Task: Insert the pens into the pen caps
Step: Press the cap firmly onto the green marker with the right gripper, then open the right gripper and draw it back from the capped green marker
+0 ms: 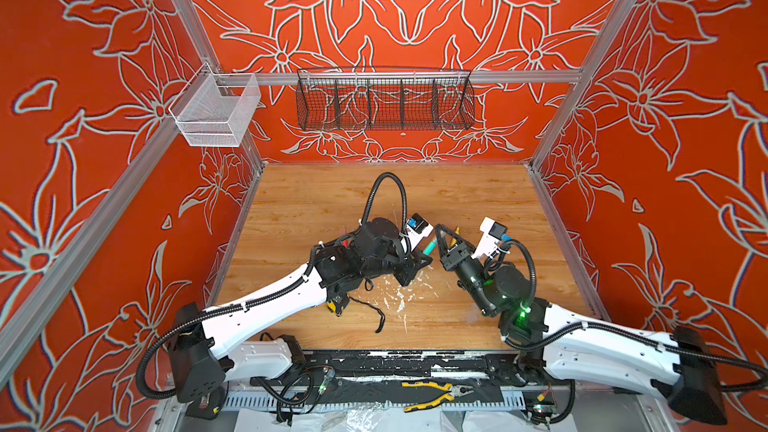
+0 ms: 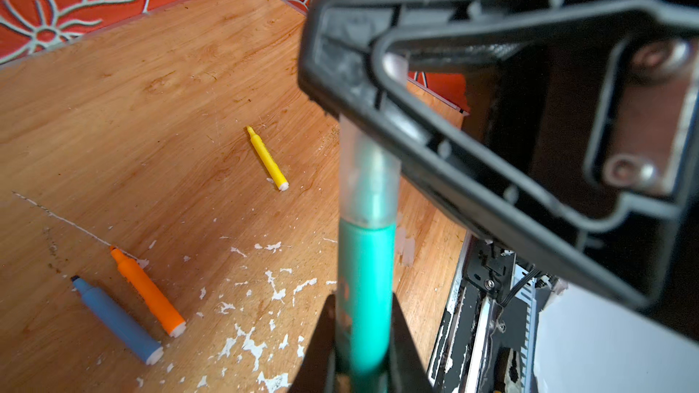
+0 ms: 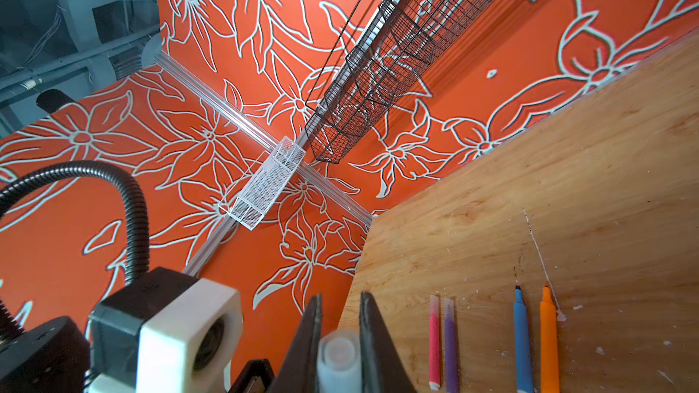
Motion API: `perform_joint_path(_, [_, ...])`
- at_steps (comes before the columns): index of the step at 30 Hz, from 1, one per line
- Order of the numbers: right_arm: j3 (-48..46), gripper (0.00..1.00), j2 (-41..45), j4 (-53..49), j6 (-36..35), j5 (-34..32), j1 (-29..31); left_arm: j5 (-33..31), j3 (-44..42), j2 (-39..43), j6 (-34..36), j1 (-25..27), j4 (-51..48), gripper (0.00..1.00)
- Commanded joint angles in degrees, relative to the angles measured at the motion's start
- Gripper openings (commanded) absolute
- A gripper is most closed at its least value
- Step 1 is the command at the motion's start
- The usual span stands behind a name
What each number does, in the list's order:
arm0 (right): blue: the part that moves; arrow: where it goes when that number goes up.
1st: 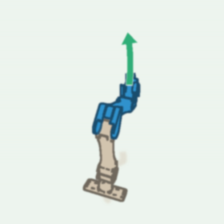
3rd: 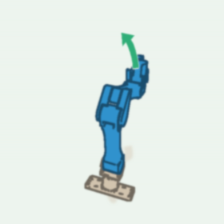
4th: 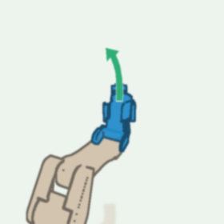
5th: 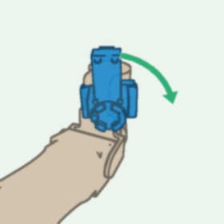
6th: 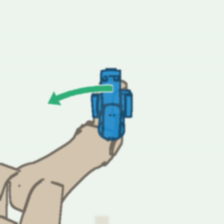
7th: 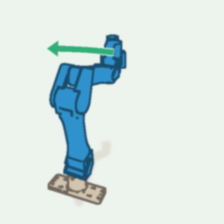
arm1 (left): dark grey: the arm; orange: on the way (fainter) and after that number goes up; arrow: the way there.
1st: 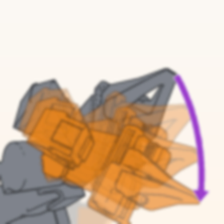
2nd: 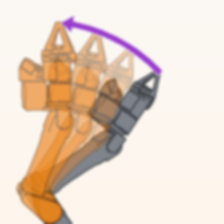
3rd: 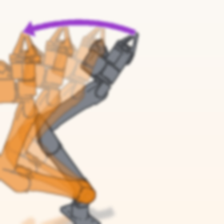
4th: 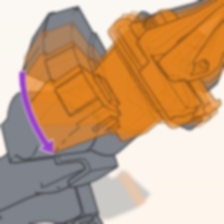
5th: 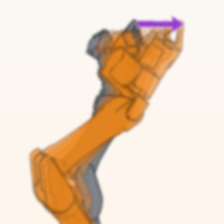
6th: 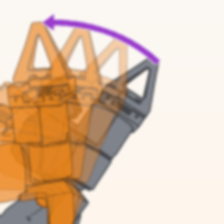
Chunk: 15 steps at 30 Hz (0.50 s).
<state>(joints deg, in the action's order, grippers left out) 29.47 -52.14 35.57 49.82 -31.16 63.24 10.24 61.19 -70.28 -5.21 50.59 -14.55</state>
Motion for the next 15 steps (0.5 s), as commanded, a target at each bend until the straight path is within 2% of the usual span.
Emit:
perform_joint_path(1, [-1.6, 0.00, -4.9, -10.3, 2.0, 19.3, 8.2, -10.8, 8.2, -0.1, 0.6, -3.6, 26.9, 0.00])
perform_joint_path(7, [-2.7, 0.00, -6.6, -7.2, 2.5, 18.6, 9.2, -13.8, 11.2, -0.1, 2.7, -4.0, 26.2, 0.00])
perform_joint_path(11, [-2.2, 0.00, -4.4, -9.6, 1.4, 15.5, 9.2, -12.8, 8.5, 1.8, 2.3, -4.0, 25.3, 0.00])
perform_joint_path(15, [-0.2, 0.16, 1.0, -17.1, -2.6, 9.6, 9.1, -10.3, -1.2, 4.7, 1.9, -4.0, 25.3, 0.00])
